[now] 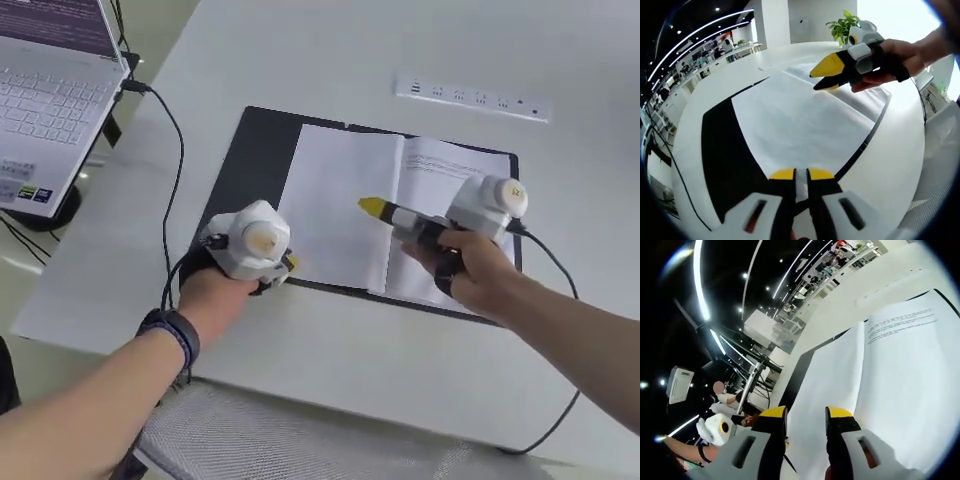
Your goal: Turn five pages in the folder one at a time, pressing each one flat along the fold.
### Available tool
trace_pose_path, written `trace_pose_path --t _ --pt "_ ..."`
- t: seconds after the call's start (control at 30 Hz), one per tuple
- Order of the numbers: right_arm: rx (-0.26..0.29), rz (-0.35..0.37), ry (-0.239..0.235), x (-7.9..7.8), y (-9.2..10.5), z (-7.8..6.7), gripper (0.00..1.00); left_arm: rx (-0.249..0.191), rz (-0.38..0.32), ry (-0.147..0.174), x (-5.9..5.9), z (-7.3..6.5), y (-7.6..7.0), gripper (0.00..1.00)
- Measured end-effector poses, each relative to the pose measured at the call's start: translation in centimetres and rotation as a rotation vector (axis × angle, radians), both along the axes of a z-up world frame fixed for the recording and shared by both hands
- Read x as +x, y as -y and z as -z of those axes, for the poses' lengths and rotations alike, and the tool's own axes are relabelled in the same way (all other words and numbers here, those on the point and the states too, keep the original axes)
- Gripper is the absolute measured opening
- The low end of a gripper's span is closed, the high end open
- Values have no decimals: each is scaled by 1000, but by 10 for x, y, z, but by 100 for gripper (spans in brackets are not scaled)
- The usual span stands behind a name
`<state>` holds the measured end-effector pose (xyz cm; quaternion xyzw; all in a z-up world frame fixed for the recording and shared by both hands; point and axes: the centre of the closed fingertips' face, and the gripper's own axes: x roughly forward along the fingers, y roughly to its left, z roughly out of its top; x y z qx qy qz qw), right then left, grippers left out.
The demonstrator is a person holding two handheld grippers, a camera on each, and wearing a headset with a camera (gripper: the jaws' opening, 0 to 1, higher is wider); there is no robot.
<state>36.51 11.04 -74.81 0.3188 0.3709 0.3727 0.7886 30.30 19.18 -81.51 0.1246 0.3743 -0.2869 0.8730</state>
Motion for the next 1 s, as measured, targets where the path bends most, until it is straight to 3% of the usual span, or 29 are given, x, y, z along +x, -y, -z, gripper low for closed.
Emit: trace_pose_path --t 0.5,0.9,1.0 --pt "2 3 -12 14 5 11 22 11 -32 31 4 -3 -5 0" --pt "2 48 -12 38 18 15 12 -10 -52 28 3 -5 -6 0" --pt "2 56 -13 52 21 25 11 -10 -54 26 2 -5 -6 0"
